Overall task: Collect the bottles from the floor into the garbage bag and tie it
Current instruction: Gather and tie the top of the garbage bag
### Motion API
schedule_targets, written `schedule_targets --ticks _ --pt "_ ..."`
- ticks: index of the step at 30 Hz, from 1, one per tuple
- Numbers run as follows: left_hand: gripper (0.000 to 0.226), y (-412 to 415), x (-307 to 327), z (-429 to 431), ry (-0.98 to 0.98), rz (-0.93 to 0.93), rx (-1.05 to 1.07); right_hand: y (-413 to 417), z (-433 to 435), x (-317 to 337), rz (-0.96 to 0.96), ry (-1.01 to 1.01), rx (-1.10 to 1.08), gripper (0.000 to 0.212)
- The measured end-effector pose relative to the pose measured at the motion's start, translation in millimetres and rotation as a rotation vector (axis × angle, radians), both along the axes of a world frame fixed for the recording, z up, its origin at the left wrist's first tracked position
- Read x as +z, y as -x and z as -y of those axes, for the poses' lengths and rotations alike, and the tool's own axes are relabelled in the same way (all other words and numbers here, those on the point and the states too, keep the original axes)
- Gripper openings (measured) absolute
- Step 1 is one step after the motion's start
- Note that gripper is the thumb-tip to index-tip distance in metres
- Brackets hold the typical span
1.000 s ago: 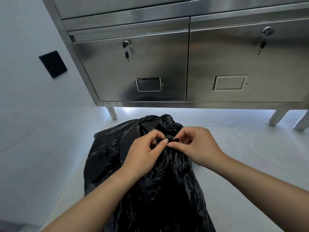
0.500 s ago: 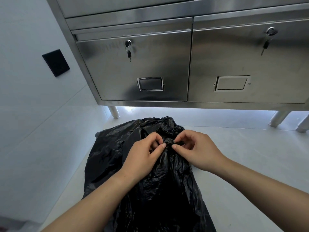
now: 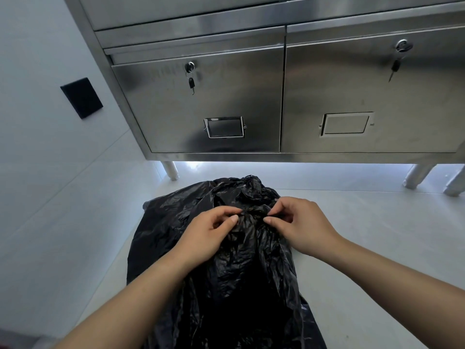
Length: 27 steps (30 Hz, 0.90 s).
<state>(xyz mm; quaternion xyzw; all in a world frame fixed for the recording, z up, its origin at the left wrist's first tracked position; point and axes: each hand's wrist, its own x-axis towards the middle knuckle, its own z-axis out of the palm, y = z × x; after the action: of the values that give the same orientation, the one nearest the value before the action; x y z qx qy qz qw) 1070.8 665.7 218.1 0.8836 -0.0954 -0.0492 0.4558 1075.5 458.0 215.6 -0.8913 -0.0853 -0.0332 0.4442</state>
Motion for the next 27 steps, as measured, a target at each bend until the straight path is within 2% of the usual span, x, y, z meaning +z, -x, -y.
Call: schedule_targets --ticks 6,13,15,21,25,27 --pt "0.014 -1 1 0 -0.114 -0.139 -0.119 1 -2 -5 0.018 0.029 0.042 0.024" --pt "0.018 1 -2 2 -0.047 -0.084 -0.021 2 -4 -8 -0.091 -0.086 -0.002 0.015" --pt "0.018 0 -3 2 -0.029 -0.072 0.004 2 -5 -9 -0.122 -0.116 -0.044 0.018" --pt "0.013 -2 -6 -3 -0.108 0.001 0.035 -2 -5 -8 -0.115 -0.117 -0.056 0.018" --pt "0.004 -5 -1 -7 0.014 -0.001 0.071 -7 0 -2 -0.107 -0.155 -0.077 0.016" --pt "0.010 -6 4 -12 0.088 0.027 0.128 -9 2 4 -0.102 -0.201 -0.083 0.015"
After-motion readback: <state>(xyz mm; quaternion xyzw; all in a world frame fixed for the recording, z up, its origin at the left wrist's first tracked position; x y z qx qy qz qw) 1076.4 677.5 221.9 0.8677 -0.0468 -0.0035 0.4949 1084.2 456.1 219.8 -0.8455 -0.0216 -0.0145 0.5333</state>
